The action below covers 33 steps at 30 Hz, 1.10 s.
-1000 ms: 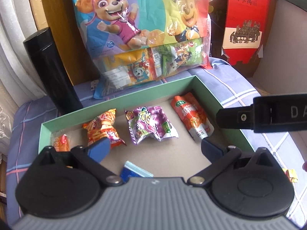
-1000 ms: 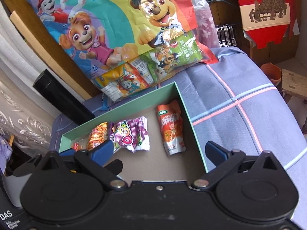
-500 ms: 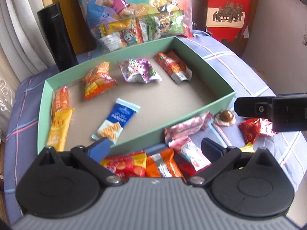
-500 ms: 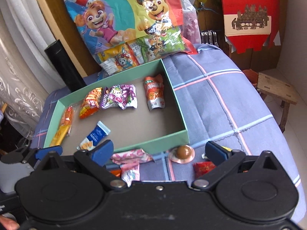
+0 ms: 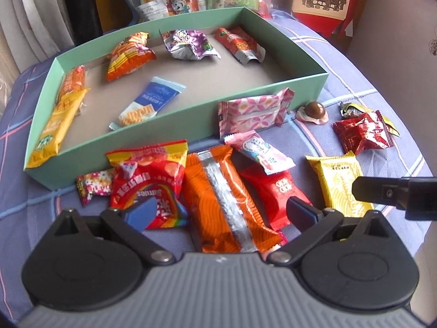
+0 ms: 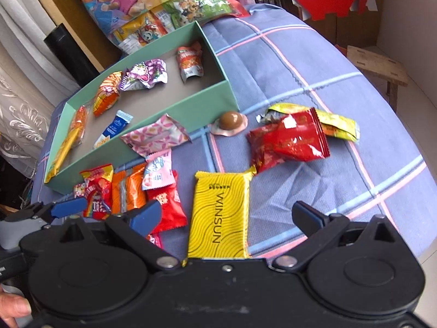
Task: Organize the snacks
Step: 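Grasp the orange striped bag with the left tool while the right tool grasps the yellow WINSUN packet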
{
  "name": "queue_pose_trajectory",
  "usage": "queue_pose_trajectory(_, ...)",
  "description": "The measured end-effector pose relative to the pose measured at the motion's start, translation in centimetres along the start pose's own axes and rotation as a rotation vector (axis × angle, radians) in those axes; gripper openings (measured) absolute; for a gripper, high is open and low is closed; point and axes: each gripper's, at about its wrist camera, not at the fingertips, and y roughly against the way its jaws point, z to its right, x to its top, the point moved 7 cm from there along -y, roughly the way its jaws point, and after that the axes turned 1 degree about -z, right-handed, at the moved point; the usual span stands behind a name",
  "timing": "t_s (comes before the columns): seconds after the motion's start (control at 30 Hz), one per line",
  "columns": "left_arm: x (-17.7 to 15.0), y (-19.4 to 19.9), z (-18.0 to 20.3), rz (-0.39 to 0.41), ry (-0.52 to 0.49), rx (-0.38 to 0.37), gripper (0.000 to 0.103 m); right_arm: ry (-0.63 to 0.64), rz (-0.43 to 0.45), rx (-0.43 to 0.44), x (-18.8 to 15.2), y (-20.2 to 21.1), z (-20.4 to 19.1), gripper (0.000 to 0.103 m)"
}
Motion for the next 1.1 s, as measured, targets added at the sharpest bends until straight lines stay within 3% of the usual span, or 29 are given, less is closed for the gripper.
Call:
queue_pose_trajectory(0.07, -0.2, -0.2, 0.1, -0.003, 0.004, -0.033, 0.091, -0.029, 0.001, 0.000, -0.3, -0.3, 0.5, 0.082)
queue_pose_trajectory(0.23, -0.2, -0.9, 0.2, -0.012, 0.032, -0.057, 0.064, -0.023, 0.037, -0.012, -0.6, -0.6, 0.6, 0.077)
queue_pose_trajectory(0.43, -0.3, -1.4, -0.4, -0.024, 0.036, -0.049, 0.064, -0.001, 0.004, -0.023, -0.8, -2.1, -0.5, 0.077)
queue_pose_trajectory(0.67, -0.9, -2.0, -2.1, -0.054, 0.078, -0.039, 0.072, 0.072, 0.029, -0.069, -0.9, -3.7, -1.6, 0.075)
queue_pose_trajectory(0.73, -0.7, -2.1, -1.8, -0.056, 0.069, -0.035, 0.072, 0.104, 0.049, -0.086, -0.9, -3.8, -1.9, 0.067)
queue_pose_trajectory(0.77, -0.6, -2.3, -1.6, -0.057, 0.062, -0.035, 0.072, 0.112, 0.058, -0.081, -0.8, -3.7, -2.1, 0.052)
queue_pose_trajectory(0.93, -0.2, -3.0, -0.2, -0.055, 0.016, -0.025, 0.082, 0.080, 0.056, -0.036, -0.6, -3.6, -1.3, 0.051)
queue_pose_trajectory(1.0, -0.2, -3.1, 0.1, -0.043, -0.007, -0.010, 0.081, 0.085, 0.056, -0.037, -0.6, -3.6, -1.3, 0.051)
queue_pose_trajectory(1.1, -0.2, -2.9, 0.1, -0.023, -0.035, 0.008, 0.068, 0.088, 0.060, -0.043, -0.6, -3.6, -1.5, 0.052)
